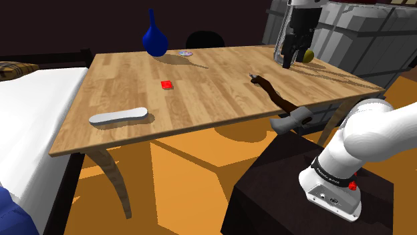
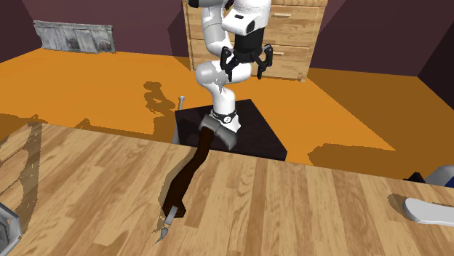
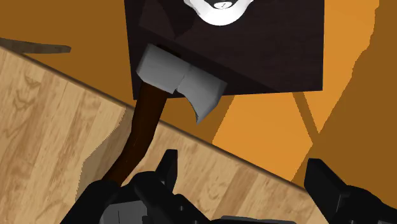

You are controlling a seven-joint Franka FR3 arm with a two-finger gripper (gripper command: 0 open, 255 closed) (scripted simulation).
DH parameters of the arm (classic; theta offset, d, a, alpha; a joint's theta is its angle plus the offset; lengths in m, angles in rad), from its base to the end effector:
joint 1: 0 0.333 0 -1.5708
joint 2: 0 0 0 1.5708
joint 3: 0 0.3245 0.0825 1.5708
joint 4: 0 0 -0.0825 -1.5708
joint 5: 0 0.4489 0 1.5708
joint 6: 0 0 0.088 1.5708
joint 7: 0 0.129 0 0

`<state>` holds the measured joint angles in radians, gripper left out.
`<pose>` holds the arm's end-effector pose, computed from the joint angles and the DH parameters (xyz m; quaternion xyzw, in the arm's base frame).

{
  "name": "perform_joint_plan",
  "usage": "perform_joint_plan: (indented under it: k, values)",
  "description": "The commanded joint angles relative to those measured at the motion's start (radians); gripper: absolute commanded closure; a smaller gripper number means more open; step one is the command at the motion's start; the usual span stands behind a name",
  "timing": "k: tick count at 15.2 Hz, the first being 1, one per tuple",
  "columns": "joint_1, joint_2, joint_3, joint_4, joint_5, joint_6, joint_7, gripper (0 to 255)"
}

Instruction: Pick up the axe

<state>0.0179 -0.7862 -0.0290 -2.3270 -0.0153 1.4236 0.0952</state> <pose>0.3472 -0.0081 0.5780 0.9971 -0.0489 -0.0587 0.0001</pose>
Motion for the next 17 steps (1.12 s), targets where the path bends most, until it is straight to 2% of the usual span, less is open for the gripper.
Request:
perform_joint_plan:
  k: [1,9,17]
  values:
    - [0.000,0.000,0.000,0.000,0.000,0.000,0.000,0]
    - [-0.084,0.086,-0.081,-0.138,-0.075,0.264,0.020,0]
    - [-0.167,0.247,-0.173,-0.204,-0.137,0.537,0.043,0]
